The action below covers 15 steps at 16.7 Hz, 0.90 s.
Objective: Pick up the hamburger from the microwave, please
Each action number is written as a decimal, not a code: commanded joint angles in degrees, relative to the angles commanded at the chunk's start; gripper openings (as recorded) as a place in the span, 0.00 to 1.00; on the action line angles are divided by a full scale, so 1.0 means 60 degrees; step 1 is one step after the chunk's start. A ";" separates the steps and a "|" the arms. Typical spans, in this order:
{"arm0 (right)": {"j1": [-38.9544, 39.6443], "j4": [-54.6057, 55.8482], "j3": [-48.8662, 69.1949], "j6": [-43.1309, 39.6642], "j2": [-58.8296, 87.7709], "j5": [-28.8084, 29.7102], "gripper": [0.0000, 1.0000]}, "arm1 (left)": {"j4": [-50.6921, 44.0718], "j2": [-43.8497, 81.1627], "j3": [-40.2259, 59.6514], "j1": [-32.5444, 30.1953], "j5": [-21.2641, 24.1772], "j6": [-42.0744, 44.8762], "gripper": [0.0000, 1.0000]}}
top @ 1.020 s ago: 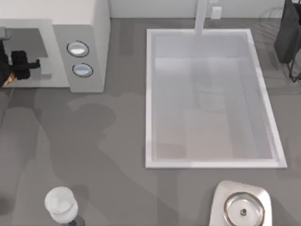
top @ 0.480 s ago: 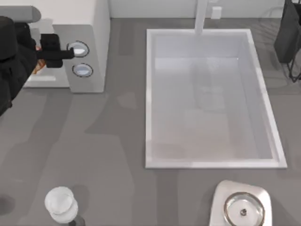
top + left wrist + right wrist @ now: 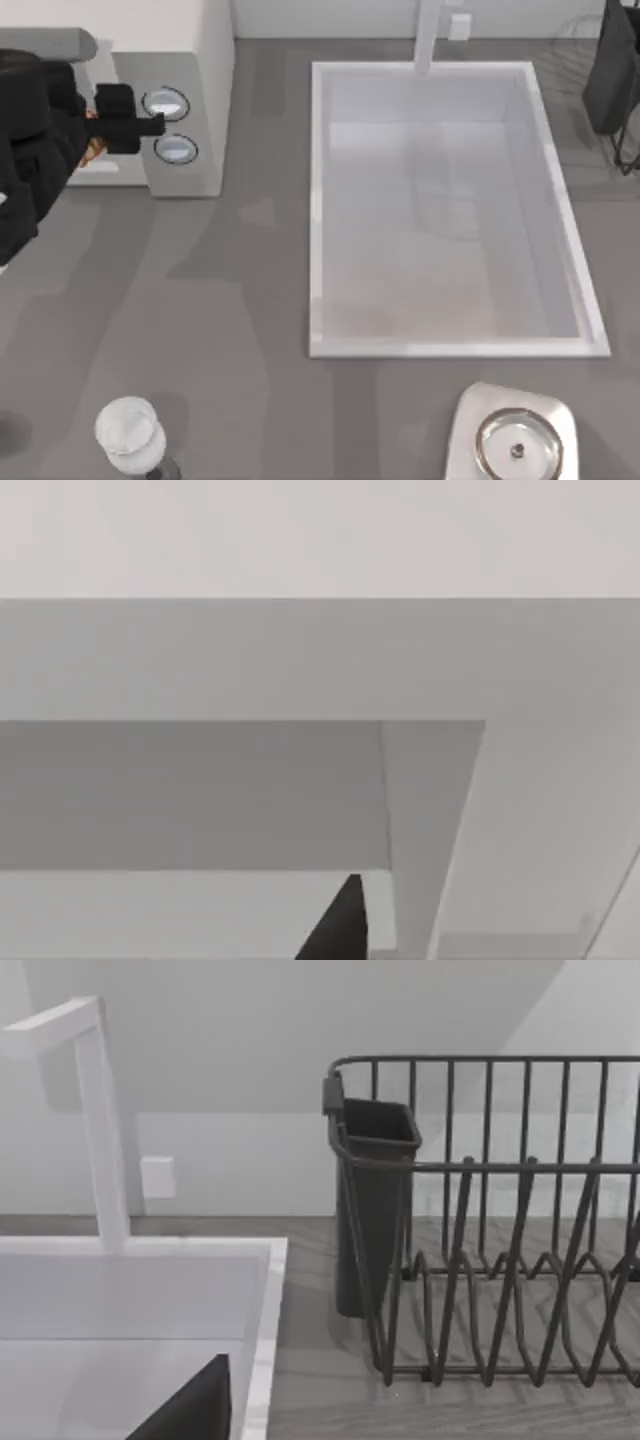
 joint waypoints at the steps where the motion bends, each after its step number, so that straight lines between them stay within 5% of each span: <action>1: 0.0000 0.0000 0.0000 0.0000 0.0000 0.0000 1.00 | 0.0423 0.0367 -0.0091 -0.0007 0.0001 -0.0002 0.00; 9: 0.0000 0.0000 0.0000 0.0000 0.0000 0.0000 1.00 | 0.5223 0.3703 -0.1190 -0.0038 0.0047 -0.0008 0.00; 15: 0.0000 0.0000 0.0000 0.0000 0.0000 0.0000 1.00 | 0.5878 0.4250 -0.1429 -0.0034 0.0063 -0.0007 0.00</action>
